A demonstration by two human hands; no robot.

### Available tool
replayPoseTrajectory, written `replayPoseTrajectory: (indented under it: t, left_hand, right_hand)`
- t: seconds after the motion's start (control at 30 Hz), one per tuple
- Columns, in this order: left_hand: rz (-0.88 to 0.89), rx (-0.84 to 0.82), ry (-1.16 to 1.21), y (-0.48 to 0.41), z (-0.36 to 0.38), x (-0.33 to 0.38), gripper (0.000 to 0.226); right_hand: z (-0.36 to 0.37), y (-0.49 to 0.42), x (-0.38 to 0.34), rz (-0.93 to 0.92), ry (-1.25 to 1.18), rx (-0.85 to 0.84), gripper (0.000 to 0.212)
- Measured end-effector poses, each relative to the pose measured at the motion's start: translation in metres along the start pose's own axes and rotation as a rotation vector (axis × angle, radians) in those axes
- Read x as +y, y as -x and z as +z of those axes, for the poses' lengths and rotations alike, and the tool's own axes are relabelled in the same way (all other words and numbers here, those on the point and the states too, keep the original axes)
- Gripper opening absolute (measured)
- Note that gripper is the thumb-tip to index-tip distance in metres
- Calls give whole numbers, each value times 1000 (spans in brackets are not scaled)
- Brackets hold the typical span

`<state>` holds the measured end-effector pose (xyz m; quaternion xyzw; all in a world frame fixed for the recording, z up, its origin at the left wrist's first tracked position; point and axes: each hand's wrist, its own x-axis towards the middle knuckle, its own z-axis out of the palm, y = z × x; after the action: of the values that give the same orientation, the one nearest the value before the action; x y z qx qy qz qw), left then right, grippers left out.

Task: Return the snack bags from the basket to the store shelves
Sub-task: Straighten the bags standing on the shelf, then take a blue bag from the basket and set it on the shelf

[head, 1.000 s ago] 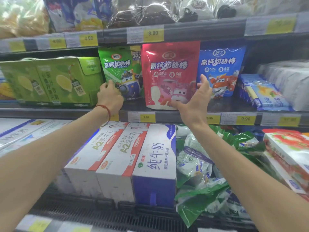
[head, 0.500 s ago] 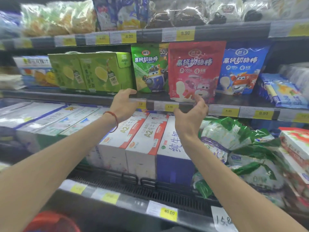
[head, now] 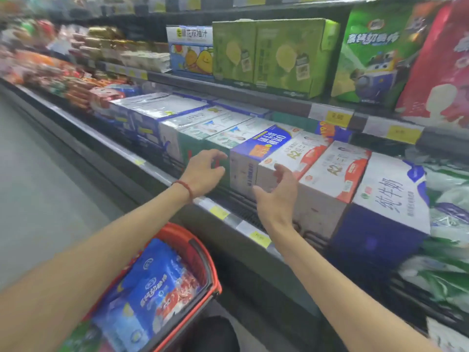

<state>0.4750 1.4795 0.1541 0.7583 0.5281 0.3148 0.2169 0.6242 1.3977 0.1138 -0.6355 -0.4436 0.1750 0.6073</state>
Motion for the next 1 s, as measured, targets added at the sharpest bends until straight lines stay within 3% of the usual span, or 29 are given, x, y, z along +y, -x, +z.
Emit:
replayPoseTrajectory:
  t: [0.33, 0.57, 0.73, 0.9, 1.0]
  left_hand:
    - [-444, 87, 54, 124, -55, -184, 36]
    - [-801, 30, -87, 232, -58, -284, 38]
    - [-1087, -150, -198, 284, -49, -321, 58]
    - [-1199, -125, -186, 293, -32, -330, 78]
    - [-1248, -109, -163, 295, -22, -333, 81]
  right_hand:
    - [133, 136, 42, 110, 37, -514, 61]
    - [188, 192, 91, 188, 316, -882, 62]
    - [210, 210, 122, 171, 560, -1012, 72]
    - [218, 194, 136, 117, 781, -1056, 87]
    - [220, 183, 143, 259, 912, -1066, 99]
